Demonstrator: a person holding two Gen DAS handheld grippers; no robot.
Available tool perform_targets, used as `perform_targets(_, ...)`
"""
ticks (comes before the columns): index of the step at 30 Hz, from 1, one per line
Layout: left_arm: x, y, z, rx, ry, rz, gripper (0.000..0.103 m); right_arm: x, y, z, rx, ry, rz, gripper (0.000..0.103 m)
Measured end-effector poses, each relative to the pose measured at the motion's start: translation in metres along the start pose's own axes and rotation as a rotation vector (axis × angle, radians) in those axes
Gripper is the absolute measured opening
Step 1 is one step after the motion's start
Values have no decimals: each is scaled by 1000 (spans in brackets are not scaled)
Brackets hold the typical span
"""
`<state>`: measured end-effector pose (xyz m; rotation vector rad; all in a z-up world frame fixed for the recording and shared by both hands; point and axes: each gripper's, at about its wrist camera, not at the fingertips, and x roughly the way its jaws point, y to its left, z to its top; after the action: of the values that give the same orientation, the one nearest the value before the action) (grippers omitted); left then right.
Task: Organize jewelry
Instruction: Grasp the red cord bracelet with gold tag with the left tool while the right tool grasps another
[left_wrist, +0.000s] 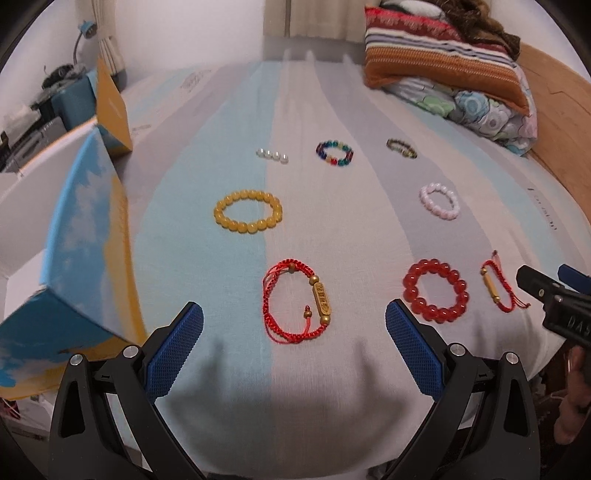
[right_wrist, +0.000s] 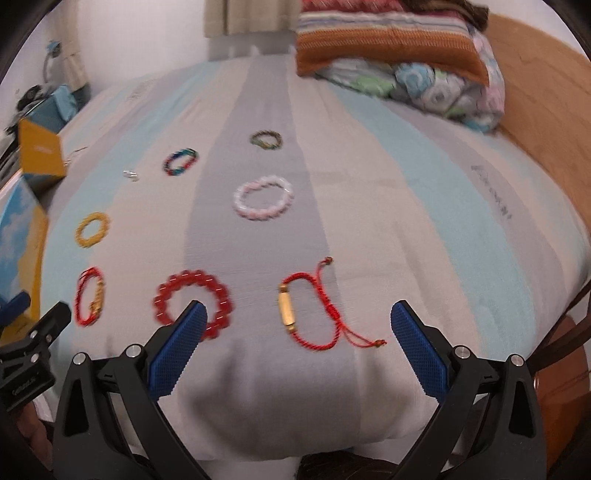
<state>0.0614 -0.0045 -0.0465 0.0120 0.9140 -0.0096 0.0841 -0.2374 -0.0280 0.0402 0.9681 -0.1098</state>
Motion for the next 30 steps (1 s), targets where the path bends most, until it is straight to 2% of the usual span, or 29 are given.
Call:
perform_targets(2,9,2,3,10,14,29,97,12,-4,4,9,32,-9,96)
perform_targets(4,17,4,5,-2,47,24,97,25,-9,9,13,61,-16,96)
perform_targets(11,54,10,13,11,103,52,97,56,-17,15,50,173,31,93)
perform_targets(17,74,8,10,17,140,51,97,66,-10,11,17,214,25,87)
perform_targets(24,77,6,8,10,142,31,96,75,-11,5,18,254,20,68)
perform_targets(30,74,5,6,11,139,12,86,72,-13,1,15,238,7,43)
